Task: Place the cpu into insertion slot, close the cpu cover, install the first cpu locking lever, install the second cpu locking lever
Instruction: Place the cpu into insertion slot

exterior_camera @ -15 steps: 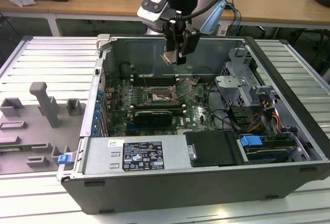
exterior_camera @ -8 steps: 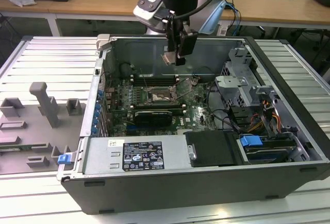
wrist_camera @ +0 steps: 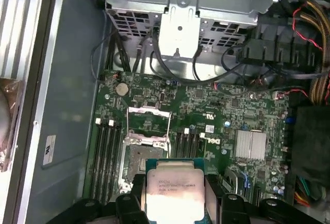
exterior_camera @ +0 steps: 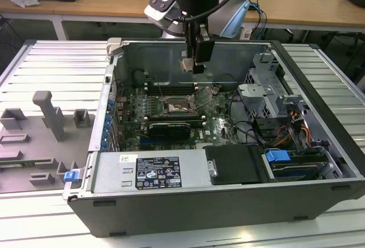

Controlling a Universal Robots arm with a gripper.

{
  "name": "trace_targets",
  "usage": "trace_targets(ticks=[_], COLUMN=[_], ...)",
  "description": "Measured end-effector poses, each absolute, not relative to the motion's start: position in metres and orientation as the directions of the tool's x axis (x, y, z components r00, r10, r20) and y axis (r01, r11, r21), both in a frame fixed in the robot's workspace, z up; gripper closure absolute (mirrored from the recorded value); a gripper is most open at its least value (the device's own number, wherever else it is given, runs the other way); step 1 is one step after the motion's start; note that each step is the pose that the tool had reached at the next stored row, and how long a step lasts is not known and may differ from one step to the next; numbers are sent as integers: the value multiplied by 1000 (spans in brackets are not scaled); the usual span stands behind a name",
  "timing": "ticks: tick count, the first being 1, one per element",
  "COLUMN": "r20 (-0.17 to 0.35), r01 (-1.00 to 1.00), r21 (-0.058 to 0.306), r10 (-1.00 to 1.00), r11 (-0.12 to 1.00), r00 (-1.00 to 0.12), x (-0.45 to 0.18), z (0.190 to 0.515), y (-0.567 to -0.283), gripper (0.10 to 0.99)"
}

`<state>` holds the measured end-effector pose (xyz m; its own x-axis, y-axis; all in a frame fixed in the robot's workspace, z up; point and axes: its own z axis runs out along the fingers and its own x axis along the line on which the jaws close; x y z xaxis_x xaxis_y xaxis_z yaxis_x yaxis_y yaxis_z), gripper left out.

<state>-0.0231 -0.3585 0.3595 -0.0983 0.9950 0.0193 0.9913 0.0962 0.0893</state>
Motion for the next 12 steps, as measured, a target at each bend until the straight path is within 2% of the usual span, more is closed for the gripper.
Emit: trace_targets(ticks=[12], r20=[18], r01=[996], r21=[89], r10=[999], r11=[-31], r00=[30], x=[-23], z=[355], y=[-359], gripper=[545])
